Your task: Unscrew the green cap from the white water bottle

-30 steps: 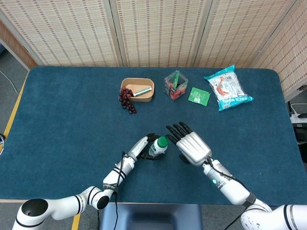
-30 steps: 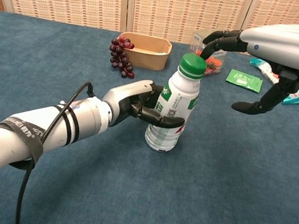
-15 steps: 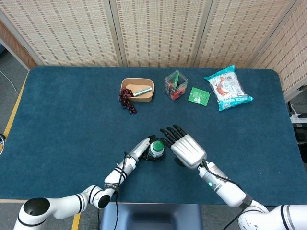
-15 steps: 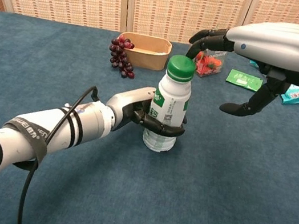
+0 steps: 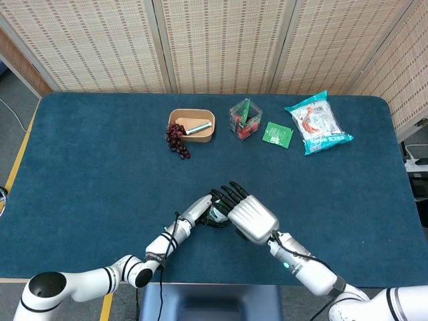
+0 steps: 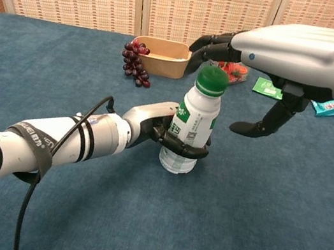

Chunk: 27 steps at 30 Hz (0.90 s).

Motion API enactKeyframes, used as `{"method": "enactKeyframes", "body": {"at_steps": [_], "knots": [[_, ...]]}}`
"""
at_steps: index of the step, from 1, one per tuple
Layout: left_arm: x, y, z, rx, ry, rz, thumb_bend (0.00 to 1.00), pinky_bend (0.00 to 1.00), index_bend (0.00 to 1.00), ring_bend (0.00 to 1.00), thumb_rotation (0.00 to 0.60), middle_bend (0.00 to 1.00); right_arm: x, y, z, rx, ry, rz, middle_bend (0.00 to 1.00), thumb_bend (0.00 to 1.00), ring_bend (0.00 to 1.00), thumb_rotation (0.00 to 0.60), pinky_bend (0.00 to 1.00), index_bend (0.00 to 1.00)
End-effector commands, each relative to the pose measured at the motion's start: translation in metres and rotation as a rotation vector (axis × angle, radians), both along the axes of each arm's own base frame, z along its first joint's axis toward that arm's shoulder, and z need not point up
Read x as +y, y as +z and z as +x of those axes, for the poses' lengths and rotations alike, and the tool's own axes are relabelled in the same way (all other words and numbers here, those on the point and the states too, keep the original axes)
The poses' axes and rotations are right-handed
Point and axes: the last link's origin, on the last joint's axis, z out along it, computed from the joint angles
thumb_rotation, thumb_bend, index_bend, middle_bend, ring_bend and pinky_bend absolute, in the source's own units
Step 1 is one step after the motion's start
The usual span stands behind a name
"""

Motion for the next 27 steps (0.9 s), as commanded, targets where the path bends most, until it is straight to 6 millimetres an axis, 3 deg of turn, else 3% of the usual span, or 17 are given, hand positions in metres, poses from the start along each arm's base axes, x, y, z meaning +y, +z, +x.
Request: {"method": "enactKeyframes", "body": {"at_steps": [1, 7, 12, 18, 27], "knots": [[0.001, 0.001, 0.0, 0.007, -0.002, 0.0, 1.0, 0.0, 0.74, 0.43, 0.6, 0.91, 0.003, 0.0, 0.001, -0.006, 0.004, 0.003, 0.0, 0.22, 0.0, 0.6, 0.0, 0.18], [0.002, 0.002, -0.003, 0.0, 0.025, 0.0, 1.0, 0.0, 0.74, 0.43, 0.6, 0.91, 0.002, 0.009, 0.002, -0.057, 0.007, -0.029, 0.0, 0.22, 0.0, 0.6, 0.0, 0.14], [0.001, 0.003, -0.003, -0.005, 0.025, 0.008, 1.0, 0.0, 0.74, 0.43, 0.6, 0.91, -0.012, 0.017, -0.011, -0.038, -0.032, -0.086, 0.0, 0.22, 0.0, 0.6, 0.0, 0.12], [0.0, 0.002, -0.001, -0.004, 0.024, 0.007, 1.0, 0.0, 0.74, 0.43, 0.6, 0.91, -0.014, 0.011, -0.024, 0.016, -0.064, -0.064, 0.0, 0.22, 0.0, 0.6, 0.0, 0.13], [0.001, 0.0, -0.002, 0.005, 0.022, 0.008, 1.0, 0.0, 0.74, 0.43, 0.6, 0.91, -0.008, 0.004, -0.018, 0.012, -0.043, -0.028, 0.0, 0.22, 0.0, 0.6, 0.0, 0.14]]}}
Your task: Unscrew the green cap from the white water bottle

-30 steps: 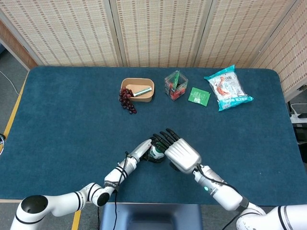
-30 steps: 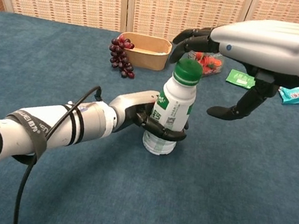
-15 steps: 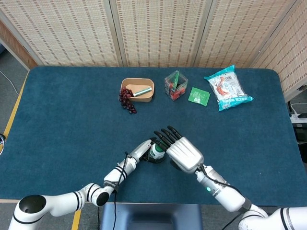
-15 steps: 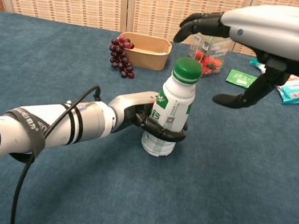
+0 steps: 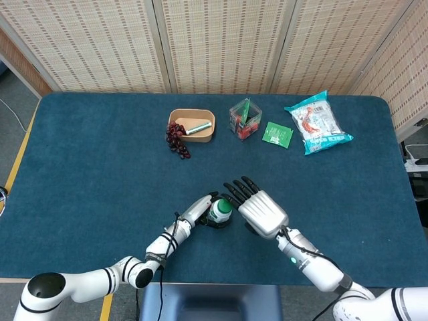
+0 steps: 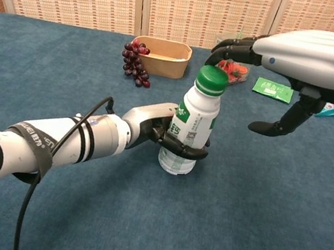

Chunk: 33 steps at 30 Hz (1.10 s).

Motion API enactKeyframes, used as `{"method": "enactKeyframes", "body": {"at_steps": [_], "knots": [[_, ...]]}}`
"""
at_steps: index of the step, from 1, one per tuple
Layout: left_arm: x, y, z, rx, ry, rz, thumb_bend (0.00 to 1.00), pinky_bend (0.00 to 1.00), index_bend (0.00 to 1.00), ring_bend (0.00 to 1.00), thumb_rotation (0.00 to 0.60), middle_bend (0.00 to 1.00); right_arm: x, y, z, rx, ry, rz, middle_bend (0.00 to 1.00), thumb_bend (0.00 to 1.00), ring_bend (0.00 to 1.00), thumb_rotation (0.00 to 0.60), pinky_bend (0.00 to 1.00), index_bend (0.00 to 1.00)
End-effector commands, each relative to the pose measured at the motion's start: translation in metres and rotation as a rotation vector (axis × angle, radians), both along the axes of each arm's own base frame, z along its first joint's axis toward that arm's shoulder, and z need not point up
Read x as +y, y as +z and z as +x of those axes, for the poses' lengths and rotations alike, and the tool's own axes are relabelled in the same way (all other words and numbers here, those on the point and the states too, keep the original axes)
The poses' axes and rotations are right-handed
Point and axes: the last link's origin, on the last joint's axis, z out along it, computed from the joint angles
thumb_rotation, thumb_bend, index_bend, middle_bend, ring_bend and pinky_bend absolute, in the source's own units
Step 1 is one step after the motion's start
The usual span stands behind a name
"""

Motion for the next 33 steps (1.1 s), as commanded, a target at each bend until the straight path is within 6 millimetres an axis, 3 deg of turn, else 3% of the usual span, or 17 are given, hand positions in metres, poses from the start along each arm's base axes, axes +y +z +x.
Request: {"method": "enactKeyframes", "body": {"at_steps": [1, 12, 22, 33], "knots": [[0.0, 0.0, 0.0, 0.004, -0.001, -0.002, 1.0, 0.0, 0.74, 0.43, 0.6, 0.91, 0.001, -0.001, 0.003, -0.004, 0.008, 0.004, 0.0, 0.22, 0.0, 0.6, 0.0, 0.14], [0.001, -0.002, 0.0, 0.006, 0.002, -0.006, 1.0, 0.0, 0.74, 0.43, 0.6, 0.91, 0.019, -0.002, 0.014, -0.026, 0.077, 0.043, 0.0, 0.22, 0.0, 0.6, 0.0, 0.14], [-0.001, -0.001, 0.001, -0.016, 0.006, -0.002, 1.0, 0.0, 0.74, 0.43, 0.6, 0.9, 0.0, 0.009, 0.012, -0.068, 0.034, -0.046, 0.0, 0.22, 0.0, 0.6, 0.0, 0.12], [-0.003, 0.001, 0.005, -0.043, 0.018, 0.002, 1.0, 0.0, 0.74, 0.42, 0.6, 0.89, -0.005, -0.002, 0.021, -0.076, 0.02, -0.061, 0.0, 0.22, 0.0, 0.6, 0.0, 0.3]]}}
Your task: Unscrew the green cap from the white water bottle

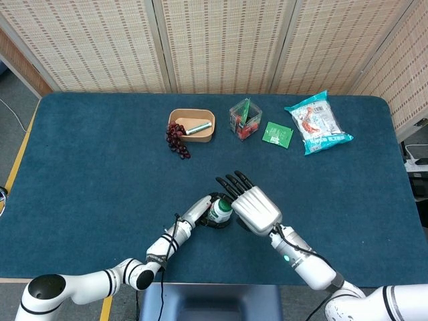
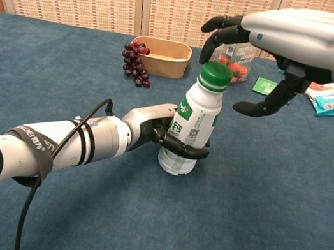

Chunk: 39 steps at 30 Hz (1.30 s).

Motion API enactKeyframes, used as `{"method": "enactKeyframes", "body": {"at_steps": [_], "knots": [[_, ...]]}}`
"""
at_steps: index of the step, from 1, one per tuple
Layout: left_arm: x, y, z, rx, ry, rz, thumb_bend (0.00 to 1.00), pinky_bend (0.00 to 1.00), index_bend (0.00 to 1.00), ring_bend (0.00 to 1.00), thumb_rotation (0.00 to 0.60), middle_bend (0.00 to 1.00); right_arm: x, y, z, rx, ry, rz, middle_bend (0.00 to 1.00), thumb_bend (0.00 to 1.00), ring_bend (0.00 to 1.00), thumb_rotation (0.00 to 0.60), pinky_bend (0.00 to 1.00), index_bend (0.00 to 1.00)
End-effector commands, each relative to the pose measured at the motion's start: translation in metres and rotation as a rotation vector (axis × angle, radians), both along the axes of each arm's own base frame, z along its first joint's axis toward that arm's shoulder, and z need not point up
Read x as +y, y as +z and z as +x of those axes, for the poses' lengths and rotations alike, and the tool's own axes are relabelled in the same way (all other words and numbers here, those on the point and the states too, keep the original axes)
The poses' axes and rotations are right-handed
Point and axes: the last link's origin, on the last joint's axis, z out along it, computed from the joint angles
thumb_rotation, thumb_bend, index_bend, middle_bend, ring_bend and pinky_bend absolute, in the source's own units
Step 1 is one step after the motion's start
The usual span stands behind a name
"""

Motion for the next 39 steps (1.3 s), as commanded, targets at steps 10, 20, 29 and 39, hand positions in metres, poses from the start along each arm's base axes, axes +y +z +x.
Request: {"method": "enactKeyframes", "body": {"at_steps": [10, 20, 29, 39], "knots": [[-0.001, 0.001, 0.0, -0.001, -0.006, 0.0, 1.0, 0.0, 0.74, 0.42, 0.6, 0.89, 0.002, -0.001, 0.005, -0.014, 0.0, -0.005, 0.0, 0.22, 0.0, 0.6, 0.0, 0.36], [0.002, 0.002, -0.003, -0.001, 0.006, -0.002, 1.0, 0.0, 0.74, 0.42, 0.6, 0.89, 0.007, 0.014, -0.002, -0.058, 0.008, 0.0, 0.0, 0.22, 0.0, 0.6, 0.0, 0.42], [-0.001, 0.002, -0.002, -0.014, -0.004, -0.008, 1.0, 0.0, 0.74, 0.42, 0.6, 0.89, -0.007, 0.024, -0.011, -0.064, -0.021, -0.04, 0.0, 0.22, 0.0, 0.6, 0.0, 0.26], [-0.003, 0.001, 0.0, -0.015, -0.015, -0.007, 1.0, 0.0, 0.74, 0.42, 0.6, 0.89, -0.011, 0.011, -0.003, -0.043, -0.031, -0.019, 0.0, 0.22, 0.0, 0.6, 0.0, 0.27]]}}
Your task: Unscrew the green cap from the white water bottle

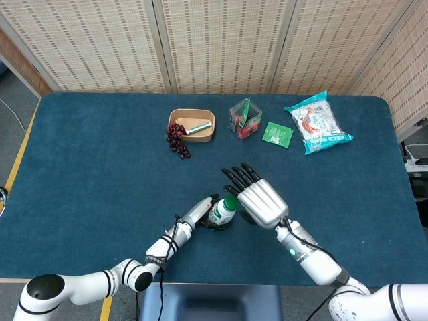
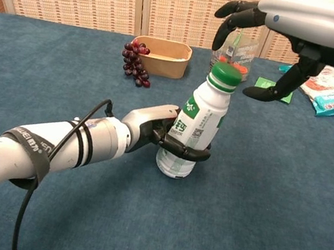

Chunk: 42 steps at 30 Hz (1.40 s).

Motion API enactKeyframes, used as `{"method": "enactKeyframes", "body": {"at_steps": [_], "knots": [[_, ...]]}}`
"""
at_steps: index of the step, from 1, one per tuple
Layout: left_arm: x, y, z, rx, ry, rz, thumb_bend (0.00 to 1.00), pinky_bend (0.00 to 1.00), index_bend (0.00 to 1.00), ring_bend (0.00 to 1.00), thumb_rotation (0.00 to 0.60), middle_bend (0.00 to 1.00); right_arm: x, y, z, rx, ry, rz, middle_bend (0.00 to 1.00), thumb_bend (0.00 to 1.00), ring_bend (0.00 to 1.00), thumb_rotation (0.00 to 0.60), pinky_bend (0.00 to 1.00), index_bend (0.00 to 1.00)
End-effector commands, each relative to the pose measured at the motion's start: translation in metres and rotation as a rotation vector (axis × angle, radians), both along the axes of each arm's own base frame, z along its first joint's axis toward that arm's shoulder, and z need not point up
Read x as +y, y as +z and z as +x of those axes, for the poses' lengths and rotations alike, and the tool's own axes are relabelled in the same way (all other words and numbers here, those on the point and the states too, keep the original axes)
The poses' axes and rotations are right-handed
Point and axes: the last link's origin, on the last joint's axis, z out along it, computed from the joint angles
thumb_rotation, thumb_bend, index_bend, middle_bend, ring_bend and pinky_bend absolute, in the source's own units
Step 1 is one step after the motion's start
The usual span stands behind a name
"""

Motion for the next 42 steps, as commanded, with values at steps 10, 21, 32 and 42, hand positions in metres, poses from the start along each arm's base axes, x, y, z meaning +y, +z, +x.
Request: {"method": "enactKeyframes", "body": {"at_steps": [10, 21, 32, 42], "knots": [[-0.001, -0.001, 0.0, 0.002, -0.004, -0.003, 1.0, 0.0, 0.74, 0.42, 0.6, 0.89, 0.0, -0.005, 0.006, -0.011, -0.009, 0.005, 0.0, 0.22, 0.0, 0.6, 0.0, 0.42], [-0.001, 0.0, 0.001, 0.0, -0.008, 0.001, 1.0, 0.0, 0.74, 0.42, 0.6, 0.89, 0.0, -0.006, 0.007, -0.029, -0.011, -0.007, 0.0, 0.23, 0.0, 0.6, 0.0, 0.51], [-0.001, 0.002, 0.0, -0.012, -0.002, -0.003, 1.0, 0.0, 0.74, 0.42, 0.6, 0.89, -0.002, 0.011, 0.0, -0.064, -0.019, -0.05, 0.0, 0.23, 0.0, 0.6, 0.0, 0.51], [0.0, 0.006, -0.005, -0.056, 0.042, 0.005, 0.97, 0.0, 0.72, 0.37, 0.6, 0.84, -0.001, 0.017, -0.07, 0.107, -0.123, -0.059, 0.0, 0.23, 0.0, 0.6, 0.0, 0.44]]}}
